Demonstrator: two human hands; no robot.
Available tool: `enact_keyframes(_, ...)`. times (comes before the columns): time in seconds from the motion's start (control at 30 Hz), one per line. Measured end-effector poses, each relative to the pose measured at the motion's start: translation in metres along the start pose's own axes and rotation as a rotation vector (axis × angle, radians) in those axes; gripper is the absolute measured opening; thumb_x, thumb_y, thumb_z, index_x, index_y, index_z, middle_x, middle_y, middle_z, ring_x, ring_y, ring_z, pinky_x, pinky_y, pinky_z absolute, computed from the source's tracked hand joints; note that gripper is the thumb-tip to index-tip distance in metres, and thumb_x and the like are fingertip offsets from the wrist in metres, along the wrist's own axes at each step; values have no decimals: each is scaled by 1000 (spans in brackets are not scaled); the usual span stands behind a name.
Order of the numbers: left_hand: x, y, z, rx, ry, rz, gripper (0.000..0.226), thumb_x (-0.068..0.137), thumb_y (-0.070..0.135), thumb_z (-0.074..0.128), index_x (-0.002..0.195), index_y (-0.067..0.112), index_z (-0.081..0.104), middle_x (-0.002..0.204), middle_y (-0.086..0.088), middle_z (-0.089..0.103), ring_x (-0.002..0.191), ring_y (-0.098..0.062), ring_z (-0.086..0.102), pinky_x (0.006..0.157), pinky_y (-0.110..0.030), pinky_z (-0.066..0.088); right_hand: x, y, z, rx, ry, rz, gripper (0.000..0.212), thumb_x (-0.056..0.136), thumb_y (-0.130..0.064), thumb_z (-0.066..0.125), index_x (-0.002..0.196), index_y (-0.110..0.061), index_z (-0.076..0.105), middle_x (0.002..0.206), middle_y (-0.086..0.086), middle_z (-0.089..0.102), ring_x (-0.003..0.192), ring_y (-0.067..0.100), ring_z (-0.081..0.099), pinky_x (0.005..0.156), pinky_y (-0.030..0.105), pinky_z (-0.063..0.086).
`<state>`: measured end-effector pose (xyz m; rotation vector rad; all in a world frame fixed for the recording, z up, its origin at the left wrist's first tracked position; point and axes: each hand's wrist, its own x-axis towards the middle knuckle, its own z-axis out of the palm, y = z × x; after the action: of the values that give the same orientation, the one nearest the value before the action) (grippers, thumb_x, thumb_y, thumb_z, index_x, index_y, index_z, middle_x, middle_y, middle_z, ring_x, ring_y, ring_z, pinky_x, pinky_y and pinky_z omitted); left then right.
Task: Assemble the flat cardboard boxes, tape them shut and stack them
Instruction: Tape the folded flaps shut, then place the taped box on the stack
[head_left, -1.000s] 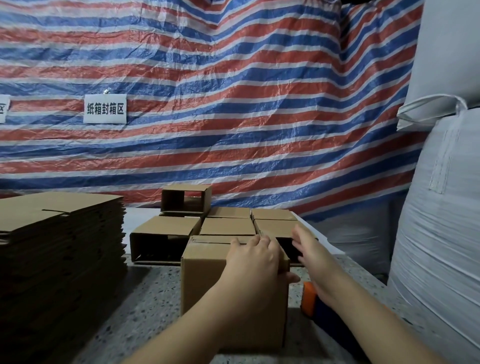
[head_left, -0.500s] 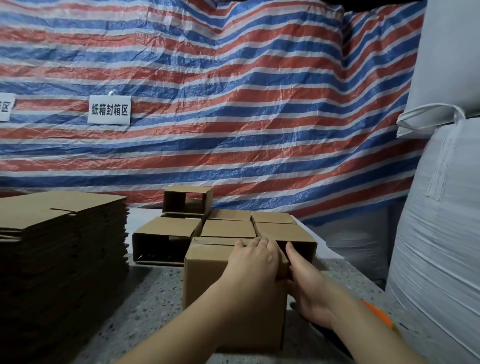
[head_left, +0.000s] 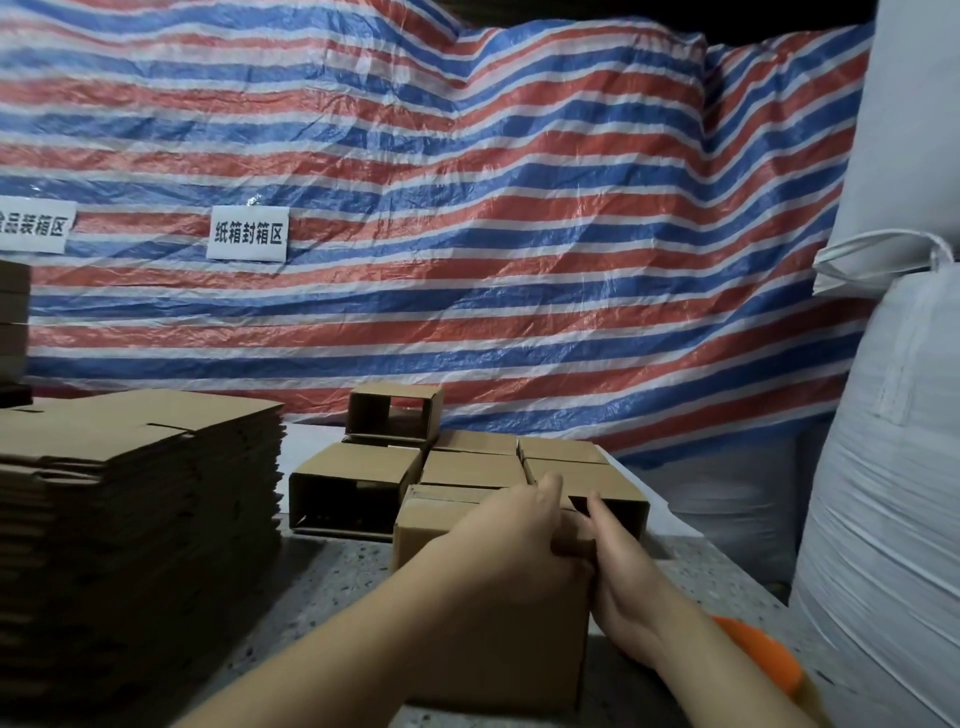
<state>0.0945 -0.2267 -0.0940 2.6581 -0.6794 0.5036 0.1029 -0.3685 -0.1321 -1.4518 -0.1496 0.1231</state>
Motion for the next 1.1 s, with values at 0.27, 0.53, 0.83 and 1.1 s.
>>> enact_keyframes(0.27,-8,-37,-43,-275,304,-143,52,95,55,50,134,20,55,128,4,61,114,-10,56,99,-35,49,-3,-12,-10,-200,147,-51,96,81,-84,16,161,-31,19,168,-4,19,154,18,14,126,49,8)
enact_keyframes(0.53,-59,-68,-2,-810,457,-430,59,98,52,42,151,29,35,151,6,41,125,-3,35,109,-34,29,-3,18,3,-68,34,-43,75,94,-74,23,147,-27,50,142,3,60,137,23,50,120,50,31)
enact_keyframes(0.83,-82,-75,21,-1014,307,-493,78,78,70,38,149,39,32,151,4,39,135,-17,39,112,-41,29,-19,39,-11,-115,10,-35,99,69,-98,33,150,-42,42,156,-7,45,148,20,33,123,52,21)
enact_keyframes(1.1,-98,-76,32,-905,377,-477,53,74,73,44,114,45,63,99,22,71,102,-3,65,86,-27,51,-32,43,-10,-391,-47,-28,58,86,-67,32,104,-34,77,109,-10,77,101,3,71,75,12,55)
